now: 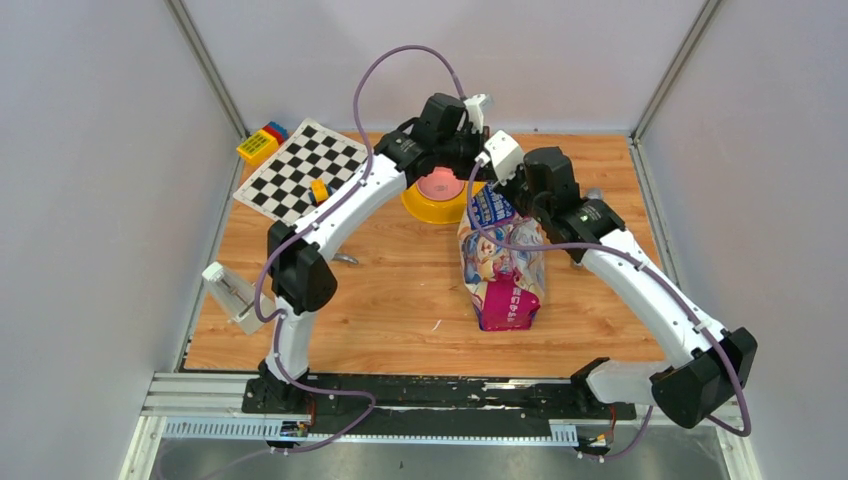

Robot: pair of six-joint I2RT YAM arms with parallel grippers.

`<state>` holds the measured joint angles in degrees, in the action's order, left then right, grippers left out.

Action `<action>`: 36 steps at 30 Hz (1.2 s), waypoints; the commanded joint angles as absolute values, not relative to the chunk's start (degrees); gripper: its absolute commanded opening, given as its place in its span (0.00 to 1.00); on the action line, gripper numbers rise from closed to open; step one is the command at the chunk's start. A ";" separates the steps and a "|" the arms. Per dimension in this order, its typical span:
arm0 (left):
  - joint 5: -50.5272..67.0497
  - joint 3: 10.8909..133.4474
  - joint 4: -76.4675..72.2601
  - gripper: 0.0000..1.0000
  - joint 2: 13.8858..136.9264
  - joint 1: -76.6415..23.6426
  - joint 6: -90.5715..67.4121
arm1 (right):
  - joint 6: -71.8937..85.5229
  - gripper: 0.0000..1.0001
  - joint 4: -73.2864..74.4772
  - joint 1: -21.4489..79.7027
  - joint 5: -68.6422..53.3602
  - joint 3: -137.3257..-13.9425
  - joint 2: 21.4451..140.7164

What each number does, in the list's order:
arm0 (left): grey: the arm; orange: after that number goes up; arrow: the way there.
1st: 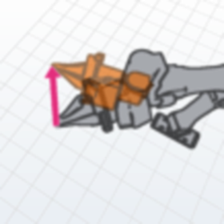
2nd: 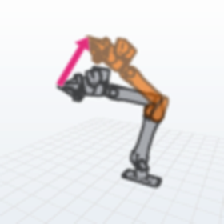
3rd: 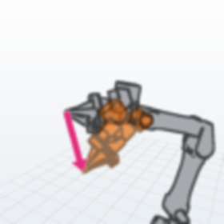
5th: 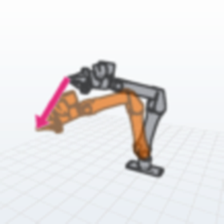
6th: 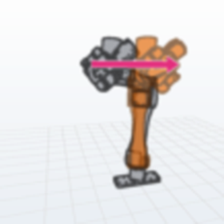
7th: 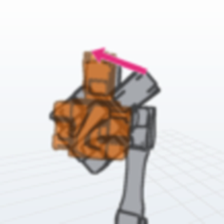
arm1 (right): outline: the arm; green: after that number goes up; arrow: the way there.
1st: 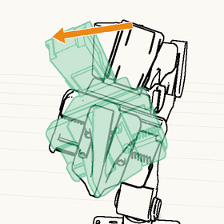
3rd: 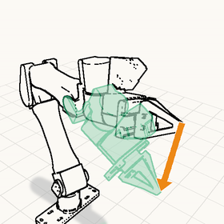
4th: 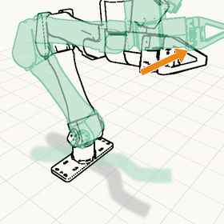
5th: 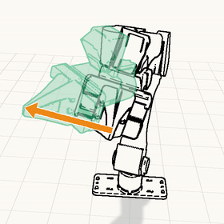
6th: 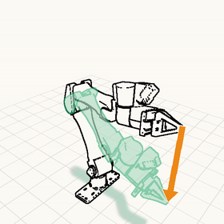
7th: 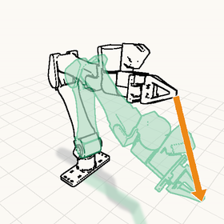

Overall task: Serve the pet food
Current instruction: Open the pet food bag at the center of the board.

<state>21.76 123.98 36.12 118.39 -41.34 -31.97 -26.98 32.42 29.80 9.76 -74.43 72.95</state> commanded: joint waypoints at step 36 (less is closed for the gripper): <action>21.78 119.87 44.49 0.00 110.47 -40.76 -25.34 | -43.37 0.00 7.50 28.39 25.70 -70.22 70.22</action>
